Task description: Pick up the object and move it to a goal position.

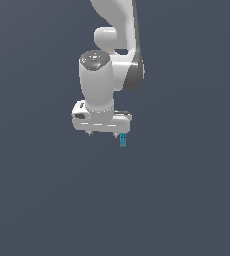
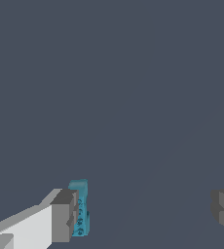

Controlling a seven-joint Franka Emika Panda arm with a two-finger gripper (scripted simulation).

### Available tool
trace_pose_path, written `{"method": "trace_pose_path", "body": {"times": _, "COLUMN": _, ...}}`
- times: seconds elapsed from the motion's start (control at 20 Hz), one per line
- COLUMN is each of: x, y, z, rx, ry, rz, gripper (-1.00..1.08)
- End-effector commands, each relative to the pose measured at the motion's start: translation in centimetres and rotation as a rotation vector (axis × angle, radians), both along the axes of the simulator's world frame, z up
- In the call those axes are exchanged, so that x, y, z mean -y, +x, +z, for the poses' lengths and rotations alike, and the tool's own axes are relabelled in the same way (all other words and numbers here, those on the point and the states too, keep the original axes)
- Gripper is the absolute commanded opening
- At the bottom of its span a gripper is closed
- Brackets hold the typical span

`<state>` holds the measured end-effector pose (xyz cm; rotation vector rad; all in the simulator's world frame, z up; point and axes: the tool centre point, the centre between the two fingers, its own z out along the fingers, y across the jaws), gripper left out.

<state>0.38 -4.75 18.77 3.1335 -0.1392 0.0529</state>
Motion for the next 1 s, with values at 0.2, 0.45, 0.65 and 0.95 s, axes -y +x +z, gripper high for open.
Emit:
{"method": "trace_pose_path", "body": {"times": 0.2, "x": 0.3, "y": -0.1, "z": -0.1, "rx": -0.003, "ry": 0.000, "rz": 0.004, "gripper": 1.00}}
{"method": "trace_pose_path", "body": {"times": 0.45, "x": 1.0, "y": -0.2, "z": -0.3, "rx": -0.009, "ry": 0.002, "rz": 0.014, "gripper": 1.00}}
{"method": "trace_pose_path", "body": {"times": 0.65, "x": 1.0, "y": -0.2, "z": -0.3, "rx": -0.009, "ry": 0.002, "rz": 0.014, "gripper": 1.00}}
{"method": "trace_pose_path", "body": {"times": 0.95, "x": -0.1, "y": -0.9, "z": -1.6, "rx": -0.012, "ry": 0.002, "rz": 0.019, "gripper": 1.00}}
